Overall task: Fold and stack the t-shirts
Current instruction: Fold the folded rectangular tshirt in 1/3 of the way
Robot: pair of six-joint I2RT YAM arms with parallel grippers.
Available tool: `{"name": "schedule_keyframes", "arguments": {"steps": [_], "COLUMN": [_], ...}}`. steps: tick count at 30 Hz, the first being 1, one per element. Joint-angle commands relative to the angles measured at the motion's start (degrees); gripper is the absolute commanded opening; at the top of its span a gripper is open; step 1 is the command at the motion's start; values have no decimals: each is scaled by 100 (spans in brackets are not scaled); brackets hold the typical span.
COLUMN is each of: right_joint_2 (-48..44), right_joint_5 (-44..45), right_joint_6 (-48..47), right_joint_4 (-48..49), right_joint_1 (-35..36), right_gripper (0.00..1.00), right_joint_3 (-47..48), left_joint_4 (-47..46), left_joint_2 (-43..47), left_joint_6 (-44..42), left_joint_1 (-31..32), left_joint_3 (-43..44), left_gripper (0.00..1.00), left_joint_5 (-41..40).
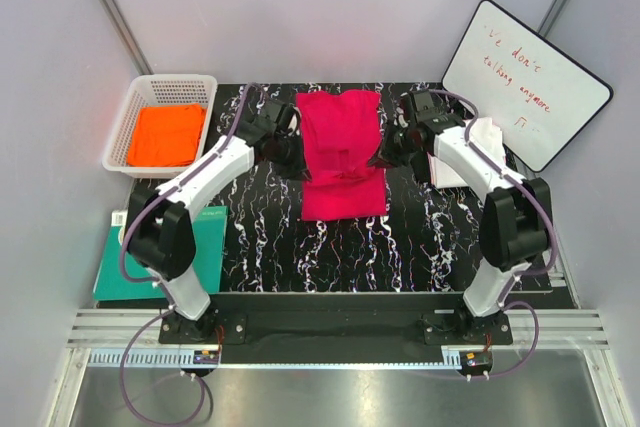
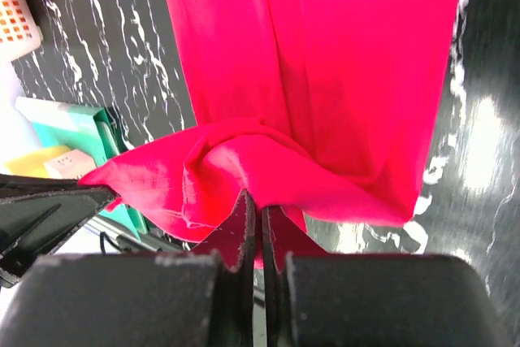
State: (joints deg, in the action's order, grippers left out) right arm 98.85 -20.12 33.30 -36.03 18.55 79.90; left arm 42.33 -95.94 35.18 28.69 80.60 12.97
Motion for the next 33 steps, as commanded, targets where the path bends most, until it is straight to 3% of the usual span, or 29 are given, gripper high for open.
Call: {"name": "schedule_keyframes", "arguments": {"steps": [1, 10, 13, 14, 15, 16, 17, 18, 20, 21, 24, 30, 33], "right_joint_2": [432, 1768, 2313, 2523, 2595, 2622, 2552, 2465, 2141, 2026, 1621, 1585, 1506], "right_joint_5": [52, -229, -519, -432, -353, -274, -56, 112, 594, 736, 817, -368, -432], "right_joint_6": [-421, -632, -719, -737, -755, -807, -834, -869, -930, -948, -1027, -721, -466], "right_joint_4": [-167, -246, -343, -395, -457, -457, -449, -423, -309, -221, -27, 35, 61], "right_joint_1": [-158, -457, -475, -466, -466, -475, -475, -475, -475, -475, -475, -457, -448], "right_gripper": [0, 3, 16, 24, 37, 42, 49, 64, 82, 99, 100, 100, 100], "right_joint_3": [806, 1940, 2501, 2635, 2758, 2907, 2952, 2996, 2979, 2927, 2760, 2234, 1655], "left_joint_4": [-32, 267, 311, 320, 372, 382, 399, 391, 390, 390, 399, 426, 294], "left_joint_2": [-503, -1725, -1998, -2129, -2183, -2209, -2201, -2166, -2017, -1964, -1709, -1357, -1401], "left_joint_6": [-336, -433, -433, -485, -503, -521, -547, -565, -669, -722, -995, -1347, -1260], "left_joint_1": [-223, -688, -820, -838, -865, -917, -935, -961, -1023, -1049, -1084, -1207, -1269], "left_joint_3": [806, 1809, 1968, 2029, 2091, 2161, 2188, 2197, 2223, 2241, 2198, 1636, 1215], "left_gripper": [0, 0, 3, 40, 58, 73, 99, 99, 99, 99, 99, 99, 99], "left_joint_5": [276, 469, 601, 671, 715, 733, 750, 768, 760, 768, 803, 1005, 1330]}}
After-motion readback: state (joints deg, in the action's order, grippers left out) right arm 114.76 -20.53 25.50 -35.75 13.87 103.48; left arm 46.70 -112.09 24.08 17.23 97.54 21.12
